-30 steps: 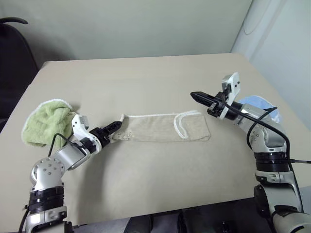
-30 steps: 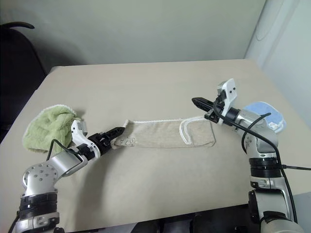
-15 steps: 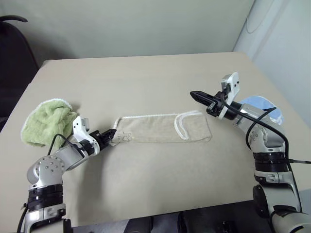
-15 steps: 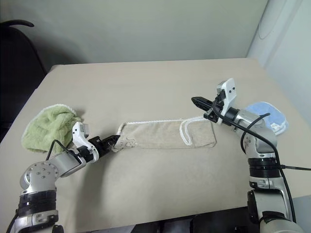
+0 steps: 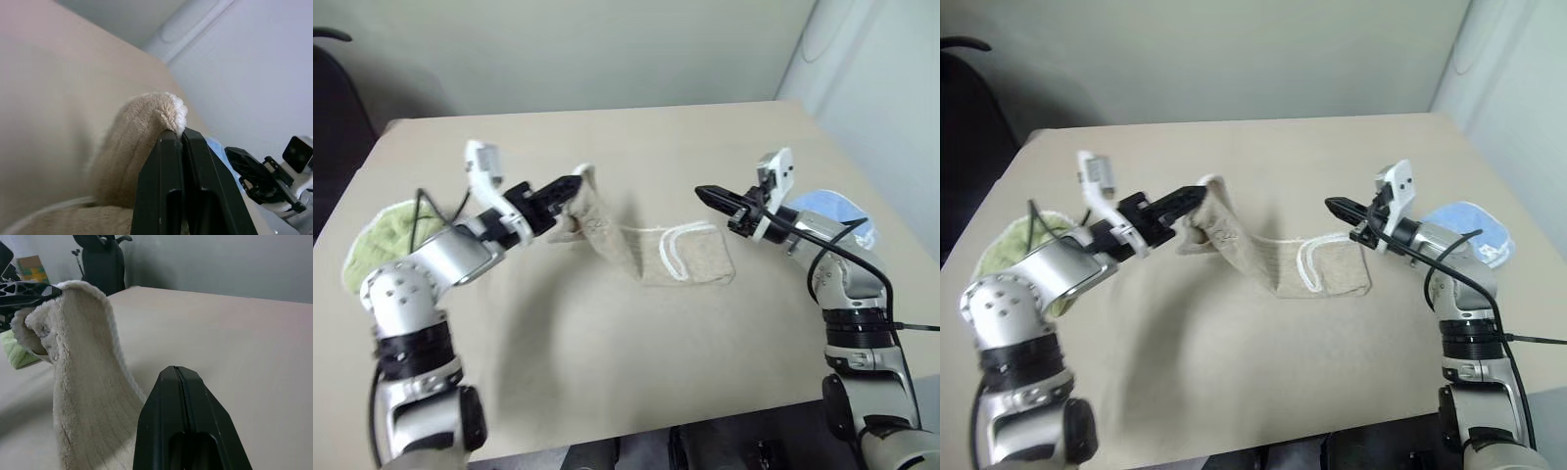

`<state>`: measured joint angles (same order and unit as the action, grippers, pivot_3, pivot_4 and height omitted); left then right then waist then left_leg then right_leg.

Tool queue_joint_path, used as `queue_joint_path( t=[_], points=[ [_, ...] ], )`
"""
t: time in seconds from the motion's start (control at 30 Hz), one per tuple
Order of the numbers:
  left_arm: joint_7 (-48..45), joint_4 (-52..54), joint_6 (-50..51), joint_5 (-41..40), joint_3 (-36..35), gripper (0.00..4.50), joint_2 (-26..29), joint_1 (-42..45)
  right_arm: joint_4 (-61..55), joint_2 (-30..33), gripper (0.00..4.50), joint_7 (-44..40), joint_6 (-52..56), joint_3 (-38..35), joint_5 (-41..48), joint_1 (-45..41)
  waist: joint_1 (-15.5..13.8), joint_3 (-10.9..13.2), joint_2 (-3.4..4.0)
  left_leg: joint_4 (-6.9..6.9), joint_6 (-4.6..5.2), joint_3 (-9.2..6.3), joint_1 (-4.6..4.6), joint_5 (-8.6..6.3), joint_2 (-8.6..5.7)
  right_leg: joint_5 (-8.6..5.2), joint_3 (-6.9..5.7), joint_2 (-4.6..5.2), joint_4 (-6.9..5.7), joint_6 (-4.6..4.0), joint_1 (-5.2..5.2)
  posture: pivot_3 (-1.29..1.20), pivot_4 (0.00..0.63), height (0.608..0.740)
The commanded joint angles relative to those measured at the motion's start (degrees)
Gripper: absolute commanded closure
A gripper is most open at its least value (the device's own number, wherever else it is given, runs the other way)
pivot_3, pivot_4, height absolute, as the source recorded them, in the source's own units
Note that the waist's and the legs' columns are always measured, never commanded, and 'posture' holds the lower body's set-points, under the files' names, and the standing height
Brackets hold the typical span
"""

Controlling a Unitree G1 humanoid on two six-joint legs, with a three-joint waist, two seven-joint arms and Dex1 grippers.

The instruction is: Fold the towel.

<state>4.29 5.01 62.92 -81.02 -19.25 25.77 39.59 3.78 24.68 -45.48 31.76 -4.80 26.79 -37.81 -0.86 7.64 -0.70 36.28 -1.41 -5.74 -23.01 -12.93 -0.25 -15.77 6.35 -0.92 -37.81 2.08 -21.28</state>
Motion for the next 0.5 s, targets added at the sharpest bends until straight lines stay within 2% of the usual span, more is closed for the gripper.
queue_joint_path(
  t=[0.03,0.2,0.37,0.5],
  points=[
    [2.27,-2.91,2.92,1.97,8.57,4.49,-5.56,8.6,0.26,0.17,4.5,2.25,-2.21,-2.48,-0.1,-1.54,-0.32,0.0,0.0,0.13,0.03,-0.02,-0.05,-0.01,-0.02,0.03,0.0,0.04,0.0,0.05,0.03,0.0,0.15,0.74],
    [-2.55,-11.69,3.52,11.08,17.36,4.49,-12.59,16.34,2.41,0.94,4.5,6.39,-4.32,-5.3,-0.93,-1.89,0.34,0.01,0.0,0.33,0.22,0.15,-0.11,-0.11,-0.07,0.09,0.05,0.15,0.05,0.16,0.03,0.0,0.15,0.74],
    [-8.87,-15.35,6.12,19.51,24.82,4.49,-15.5,18.7,2.59,1.13,4.5,10.69,-5.49,-8.52,-1.2,-1.12,0.79,0.01,0.01,0.21,0.21,0.19,-0.14,-0.12,-0.04,0.08,0.12,0.11,0.04,0.17,-0.09,0.0,0.15,0.74],
    [-12.08,-17.19,6.12,23.53,25.49,4.49,-18.14,19.25,1.21,1.15,4.5,12.05,-5.4,-9.26,-0.9,0.43,0.67,0.01,0.01,0.21,0.21,0.2,-0.21,-0.12,-0.04,0.07,0.13,0.11,0.05,0.19,-0.16,0.0,0.15,0.74]
  ],
)
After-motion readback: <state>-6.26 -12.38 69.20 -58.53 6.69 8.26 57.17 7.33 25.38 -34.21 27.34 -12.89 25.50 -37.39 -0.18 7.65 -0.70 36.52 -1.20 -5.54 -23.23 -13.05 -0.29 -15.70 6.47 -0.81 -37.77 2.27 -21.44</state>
